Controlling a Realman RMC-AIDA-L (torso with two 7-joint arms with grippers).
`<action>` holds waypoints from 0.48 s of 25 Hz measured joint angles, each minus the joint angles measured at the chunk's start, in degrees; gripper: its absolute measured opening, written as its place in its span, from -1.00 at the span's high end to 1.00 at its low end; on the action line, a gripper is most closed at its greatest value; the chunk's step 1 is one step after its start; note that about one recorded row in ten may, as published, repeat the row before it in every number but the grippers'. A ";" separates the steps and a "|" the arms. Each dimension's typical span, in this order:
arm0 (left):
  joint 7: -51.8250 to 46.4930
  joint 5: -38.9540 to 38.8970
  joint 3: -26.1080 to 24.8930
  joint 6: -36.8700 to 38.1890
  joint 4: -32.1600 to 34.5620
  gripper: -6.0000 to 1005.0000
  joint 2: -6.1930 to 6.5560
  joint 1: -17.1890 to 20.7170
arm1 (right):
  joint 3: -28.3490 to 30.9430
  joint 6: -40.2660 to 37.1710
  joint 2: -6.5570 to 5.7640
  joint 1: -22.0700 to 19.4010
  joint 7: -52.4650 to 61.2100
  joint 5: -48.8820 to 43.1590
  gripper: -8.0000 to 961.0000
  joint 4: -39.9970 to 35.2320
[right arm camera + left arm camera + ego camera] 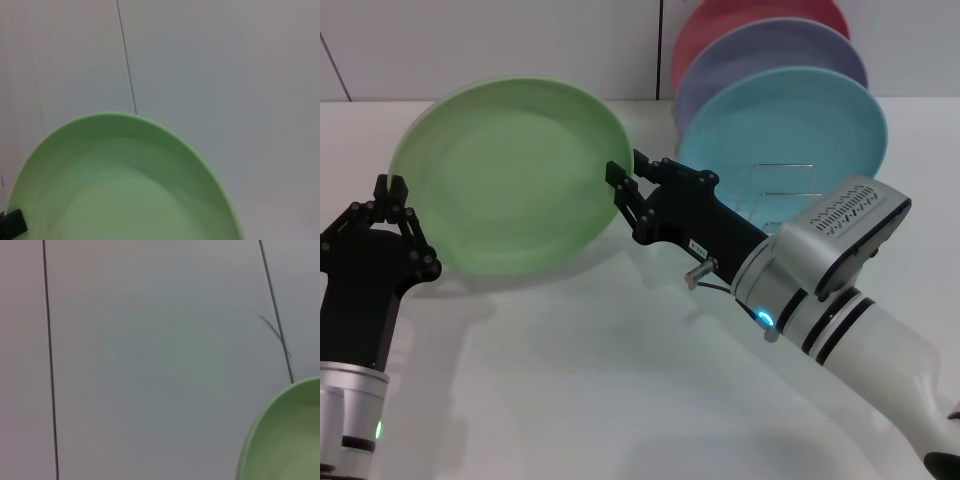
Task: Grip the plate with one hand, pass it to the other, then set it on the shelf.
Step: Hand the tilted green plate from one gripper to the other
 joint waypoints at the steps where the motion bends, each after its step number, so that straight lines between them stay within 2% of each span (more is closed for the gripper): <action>1: 0.00 0.00 0.00 0.00 0.00 0.92 0.00 0.00 | 0.00 0.00 0.00 0.00 0.00 0.00 0.45 0.00; 12: -0.31 -0.49 0.00 -0.13 0.02 0.92 0.00 0.00 | 0.00 0.00 0.00 -0.16 0.00 0.14 0.53 0.06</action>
